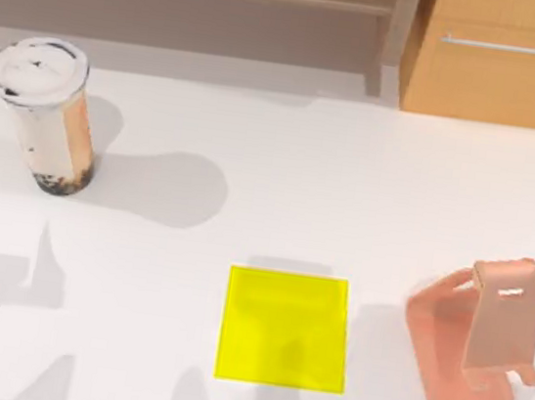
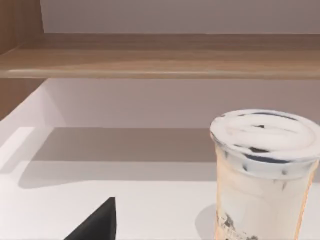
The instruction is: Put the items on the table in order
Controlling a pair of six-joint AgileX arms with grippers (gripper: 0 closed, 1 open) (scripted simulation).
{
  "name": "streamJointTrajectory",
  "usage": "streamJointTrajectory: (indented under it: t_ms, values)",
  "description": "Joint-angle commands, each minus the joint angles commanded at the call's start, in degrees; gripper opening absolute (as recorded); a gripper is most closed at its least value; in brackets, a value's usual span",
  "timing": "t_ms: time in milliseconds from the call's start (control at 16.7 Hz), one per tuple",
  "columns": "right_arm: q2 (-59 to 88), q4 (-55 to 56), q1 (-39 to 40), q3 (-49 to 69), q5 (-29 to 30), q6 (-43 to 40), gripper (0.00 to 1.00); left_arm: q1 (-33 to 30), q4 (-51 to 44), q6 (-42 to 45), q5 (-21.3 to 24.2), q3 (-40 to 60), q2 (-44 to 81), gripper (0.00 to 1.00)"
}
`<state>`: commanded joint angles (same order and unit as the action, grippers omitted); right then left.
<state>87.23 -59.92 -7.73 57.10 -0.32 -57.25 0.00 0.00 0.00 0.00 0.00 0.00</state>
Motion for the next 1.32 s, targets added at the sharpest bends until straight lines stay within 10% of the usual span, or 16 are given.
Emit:
streamJointTrajectory:
  t_ms: [1320]
  values:
    - [10.08,22.70,0.29,-12.62,0.01,0.45,1.00,0.00,0.00,0.00,0.00,0.00,0.00,1.00]
